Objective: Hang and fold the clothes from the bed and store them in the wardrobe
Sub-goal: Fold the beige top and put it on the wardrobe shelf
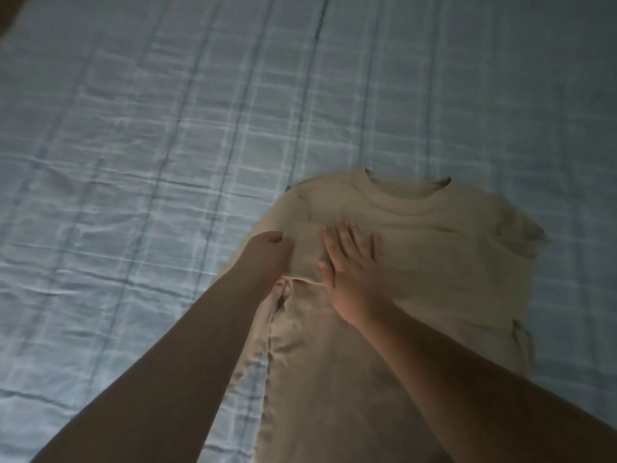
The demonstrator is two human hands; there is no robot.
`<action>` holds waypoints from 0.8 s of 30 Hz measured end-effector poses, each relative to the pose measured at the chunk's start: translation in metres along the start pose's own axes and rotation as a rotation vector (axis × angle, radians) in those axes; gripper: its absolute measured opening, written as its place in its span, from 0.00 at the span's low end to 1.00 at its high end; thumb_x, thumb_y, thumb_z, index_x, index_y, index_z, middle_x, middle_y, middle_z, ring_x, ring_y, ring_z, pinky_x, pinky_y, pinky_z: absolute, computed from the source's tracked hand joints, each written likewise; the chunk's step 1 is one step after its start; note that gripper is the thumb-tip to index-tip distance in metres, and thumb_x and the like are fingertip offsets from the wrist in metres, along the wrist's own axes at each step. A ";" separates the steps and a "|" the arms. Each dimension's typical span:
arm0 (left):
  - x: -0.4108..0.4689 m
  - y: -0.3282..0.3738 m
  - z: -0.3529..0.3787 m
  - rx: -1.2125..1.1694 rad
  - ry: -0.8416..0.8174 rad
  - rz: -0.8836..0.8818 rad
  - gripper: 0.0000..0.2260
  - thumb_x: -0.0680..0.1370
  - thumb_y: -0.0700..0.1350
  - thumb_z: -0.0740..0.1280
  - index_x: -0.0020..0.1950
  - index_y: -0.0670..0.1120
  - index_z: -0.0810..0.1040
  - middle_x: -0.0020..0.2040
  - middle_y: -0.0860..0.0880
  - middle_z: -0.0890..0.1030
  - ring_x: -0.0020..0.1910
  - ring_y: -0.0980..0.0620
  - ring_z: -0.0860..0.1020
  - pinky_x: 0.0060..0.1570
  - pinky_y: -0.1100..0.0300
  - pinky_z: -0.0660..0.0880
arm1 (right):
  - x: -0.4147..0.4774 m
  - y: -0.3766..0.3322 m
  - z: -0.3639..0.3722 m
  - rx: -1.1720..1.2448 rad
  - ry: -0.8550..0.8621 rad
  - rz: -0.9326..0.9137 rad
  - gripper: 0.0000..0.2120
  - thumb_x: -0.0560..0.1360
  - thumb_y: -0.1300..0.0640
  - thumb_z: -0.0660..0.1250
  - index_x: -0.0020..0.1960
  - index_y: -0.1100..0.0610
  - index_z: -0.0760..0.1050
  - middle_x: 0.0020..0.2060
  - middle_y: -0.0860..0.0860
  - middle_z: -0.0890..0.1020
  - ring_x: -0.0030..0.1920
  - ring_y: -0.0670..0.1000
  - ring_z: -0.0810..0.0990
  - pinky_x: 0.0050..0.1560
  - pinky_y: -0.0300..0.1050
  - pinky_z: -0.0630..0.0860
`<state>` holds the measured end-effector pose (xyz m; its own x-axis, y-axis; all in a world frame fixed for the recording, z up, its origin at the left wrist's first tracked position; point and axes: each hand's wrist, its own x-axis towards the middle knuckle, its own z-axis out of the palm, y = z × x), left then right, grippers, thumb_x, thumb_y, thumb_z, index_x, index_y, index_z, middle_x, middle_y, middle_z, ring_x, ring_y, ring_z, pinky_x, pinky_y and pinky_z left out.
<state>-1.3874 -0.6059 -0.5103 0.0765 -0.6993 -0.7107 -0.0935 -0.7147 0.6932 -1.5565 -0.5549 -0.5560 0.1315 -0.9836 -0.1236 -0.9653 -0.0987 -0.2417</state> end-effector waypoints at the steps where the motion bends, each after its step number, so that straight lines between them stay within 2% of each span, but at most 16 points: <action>1: -0.001 0.003 -0.003 -0.006 -0.002 -0.018 0.15 0.70 0.43 0.71 0.54 0.37 0.81 0.41 0.39 0.82 0.37 0.40 0.83 0.32 0.48 0.80 | 0.001 -0.001 0.003 -0.016 -0.003 -0.004 0.26 0.81 0.45 0.52 0.78 0.51 0.63 0.76 0.54 0.65 0.77 0.56 0.60 0.74 0.66 0.53; 3: -0.002 0.005 -0.011 -0.014 0.024 -0.045 0.05 0.77 0.34 0.66 0.52 0.40 0.79 0.38 0.43 0.81 0.31 0.49 0.80 0.29 0.56 0.79 | 0.002 -0.002 0.009 -0.059 -0.017 -0.002 0.27 0.81 0.45 0.52 0.78 0.51 0.62 0.77 0.54 0.63 0.78 0.56 0.58 0.74 0.67 0.51; 5: 0.000 0.003 -0.025 0.018 0.083 -0.018 0.05 0.79 0.35 0.65 0.49 0.43 0.78 0.38 0.43 0.83 0.29 0.51 0.81 0.31 0.56 0.79 | 0.004 -0.004 0.009 -0.093 -0.028 0.013 0.27 0.80 0.45 0.52 0.78 0.51 0.60 0.78 0.54 0.61 0.79 0.56 0.56 0.74 0.67 0.51; 7: -0.004 -0.002 -0.044 0.035 0.145 0.026 0.06 0.78 0.35 0.66 0.47 0.45 0.79 0.41 0.41 0.84 0.30 0.51 0.79 0.32 0.57 0.76 | 0.004 -0.010 0.003 -0.087 -0.015 0.026 0.27 0.80 0.47 0.53 0.78 0.53 0.61 0.77 0.55 0.63 0.77 0.57 0.59 0.74 0.68 0.54; 10: -0.017 -0.014 -0.071 0.041 0.187 -0.001 0.07 0.76 0.34 0.66 0.45 0.46 0.80 0.40 0.40 0.84 0.32 0.48 0.79 0.35 0.55 0.75 | -0.003 -0.033 -0.010 -0.057 0.038 -0.063 0.27 0.80 0.50 0.53 0.78 0.56 0.62 0.76 0.57 0.66 0.76 0.58 0.63 0.73 0.66 0.58; 12: -0.029 -0.026 -0.087 0.065 0.217 -0.013 0.05 0.71 0.39 0.67 0.45 0.46 0.81 0.40 0.40 0.85 0.35 0.44 0.80 0.37 0.51 0.77 | -0.012 -0.055 -0.016 -0.050 0.060 -0.180 0.27 0.80 0.51 0.54 0.78 0.57 0.61 0.76 0.57 0.64 0.77 0.58 0.61 0.74 0.64 0.57; 15: -0.051 -0.050 -0.116 0.144 0.283 -0.004 0.11 0.63 0.47 0.62 0.41 0.48 0.80 0.36 0.44 0.84 0.36 0.44 0.82 0.41 0.47 0.81 | -0.027 -0.088 -0.015 -0.057 0.017 -0.321 0.27 0.81 0.51 0.53 0.79 0.55 0.59 0.78 0.55 0.61 0.78 0.57 0.58 0.75 0.62 0.55; 18: -0.077 -0.081 -0.143 0.202 0.340 0.005 0.04 0.67 0.47 0.66 0.40 0.52 0.79 0.39 0.46 0.84 0.41 0.43 0.83 0.44 0.45 0.82 | -0.042 -0.116 -0.006 -0.056 -0.012 -0.427 0.25 0.82 0.51 0.52 0.78 0.56 0.62 0.77 0.56 0.63 0.78 0.57 0.59 0.74 0.62 0.57; 19: -0.083 -0.094 -0.153 0.219 0.362 0.007 0.03 0.71 0.45 0.67 0.40 0.53 0.79 0.41 0.46 0.84 0.42 0.43 0.83 0.44 0.47 0.82 | -0.046 -0.125 -0.002 -0.062 -0.017 -0.462 0.25 0.82 0.51 0.53 0.77 0.56 0.63 0.76 0.56 0.65 0.77 0.57 0.60 0.74 0.62 0.58; 21: -0.097 -0.121 -0.172 0.274 0.403 0.009 0.08 0.74 0.40 0.66 0.43 0.53 0.80 0.45 0.48 0.84 0.44 0.45 0.82 0.43 0.54 0.79 | -0.055 -0.144 0.008 -0.074 -0.033 -0.522 0.25 0.81 0.51 0.54 0.76 0.57 0.65 0.75 0.57 0.67 0.76 0.57 0.62 0.73 0.62 0.59; 23: -0.113 -0.148 -0.191 0.387 0.455 -0.004 0.11 0.75 0.40 0.64 0.50 0.54 0.81 0.51 0.51 0.83 0.49 0.49 0.80 0.48 0.58 0.75 | -0.064 -0.162 0.018 -0.084 -0.068 -0.566 0.25 0.80 0.51 0.54 0.76 0.56 0.65 0.75 0.56 0.67 0.77 0.56 0.61 0.73 0.62 0.59; 24: -0.123 -0.162 -0.201 0.433 0.470 -0.014 0.12 0.75 0.40 0.64 0.53 0.54 0.80 0.53 0.52 0.82 0.52 0.49 0.80 0.52 0.57 0.75 | -0.069 -0.170 0.024 -0.085 -0.089 -0.592 0.25 0.80 0.50 0.54 0.76 0.55 0.65 0.76 0.55 0.66 0.77 0.56 0.60 0.73 0.62 0.59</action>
<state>-1.1823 -0.4071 -0.5112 0.4987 -0.6917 -0.5223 -0.4746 -0.7221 0.5033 -1.3959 -0.4665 -0.5297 0.6668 -0.7417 -0.0726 -0.7365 -0.6409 -0.2164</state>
